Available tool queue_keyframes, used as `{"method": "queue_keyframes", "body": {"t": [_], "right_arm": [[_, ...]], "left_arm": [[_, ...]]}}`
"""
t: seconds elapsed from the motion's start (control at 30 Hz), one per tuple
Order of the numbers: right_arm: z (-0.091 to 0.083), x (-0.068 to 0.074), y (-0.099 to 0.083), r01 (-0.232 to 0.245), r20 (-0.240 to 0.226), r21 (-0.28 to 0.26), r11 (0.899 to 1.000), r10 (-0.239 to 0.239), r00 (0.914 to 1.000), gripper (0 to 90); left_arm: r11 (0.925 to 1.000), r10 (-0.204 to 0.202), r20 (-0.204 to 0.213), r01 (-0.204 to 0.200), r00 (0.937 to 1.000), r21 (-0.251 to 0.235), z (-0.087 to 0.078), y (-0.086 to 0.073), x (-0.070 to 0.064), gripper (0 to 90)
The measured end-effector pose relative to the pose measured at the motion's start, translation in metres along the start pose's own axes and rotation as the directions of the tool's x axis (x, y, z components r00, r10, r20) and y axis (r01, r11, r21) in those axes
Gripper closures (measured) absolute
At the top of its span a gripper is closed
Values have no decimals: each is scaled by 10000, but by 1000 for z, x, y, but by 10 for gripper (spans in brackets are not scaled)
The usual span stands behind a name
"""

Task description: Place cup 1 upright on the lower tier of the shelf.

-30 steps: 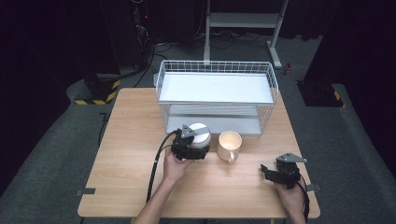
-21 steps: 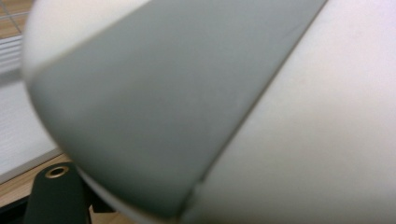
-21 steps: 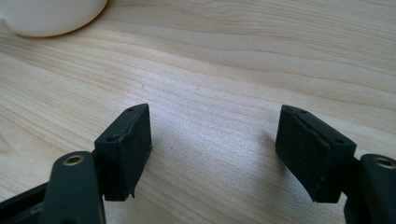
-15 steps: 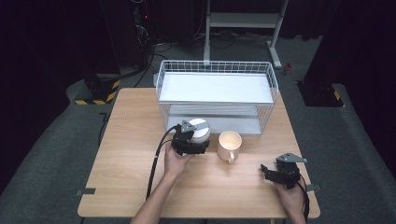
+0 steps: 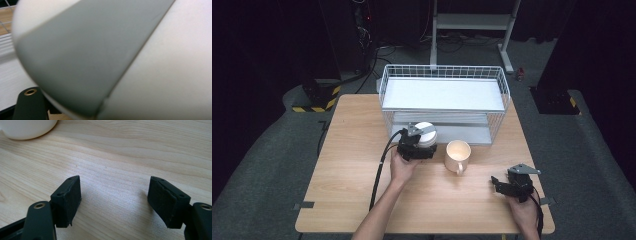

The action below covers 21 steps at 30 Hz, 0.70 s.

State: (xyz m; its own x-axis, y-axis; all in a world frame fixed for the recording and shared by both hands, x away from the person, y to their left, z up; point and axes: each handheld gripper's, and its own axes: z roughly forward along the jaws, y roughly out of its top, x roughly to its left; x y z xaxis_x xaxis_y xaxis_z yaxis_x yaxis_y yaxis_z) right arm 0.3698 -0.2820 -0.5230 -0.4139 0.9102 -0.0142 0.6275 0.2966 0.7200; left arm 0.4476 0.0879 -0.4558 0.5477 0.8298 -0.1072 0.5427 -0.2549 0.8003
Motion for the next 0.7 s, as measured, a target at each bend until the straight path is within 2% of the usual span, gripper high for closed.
{"method": "queue_keyframes", "body": {"t": [0.17,0.2,0.3,0.7], "right_arm": [[0,0,0,12,1,-3,10000,-12,10000,270],[0,0,0,13,0,-4,10000,-13,10000,270],[0,0,0,11,1,-3,10000,-11,10000,270],[0,0,0,10,0,-5,10000,-10,10000,270]], "left_arm": [[9999,-66,-215,68,9997,86,4,1,5,192],[9999,71,-340,-66,9994,128,6,2,7,192],[9999,81,-385,-75,9992,138,9,3,7,192],[9994,-339,-638,345,9974,83,24,4,15,192]]}}
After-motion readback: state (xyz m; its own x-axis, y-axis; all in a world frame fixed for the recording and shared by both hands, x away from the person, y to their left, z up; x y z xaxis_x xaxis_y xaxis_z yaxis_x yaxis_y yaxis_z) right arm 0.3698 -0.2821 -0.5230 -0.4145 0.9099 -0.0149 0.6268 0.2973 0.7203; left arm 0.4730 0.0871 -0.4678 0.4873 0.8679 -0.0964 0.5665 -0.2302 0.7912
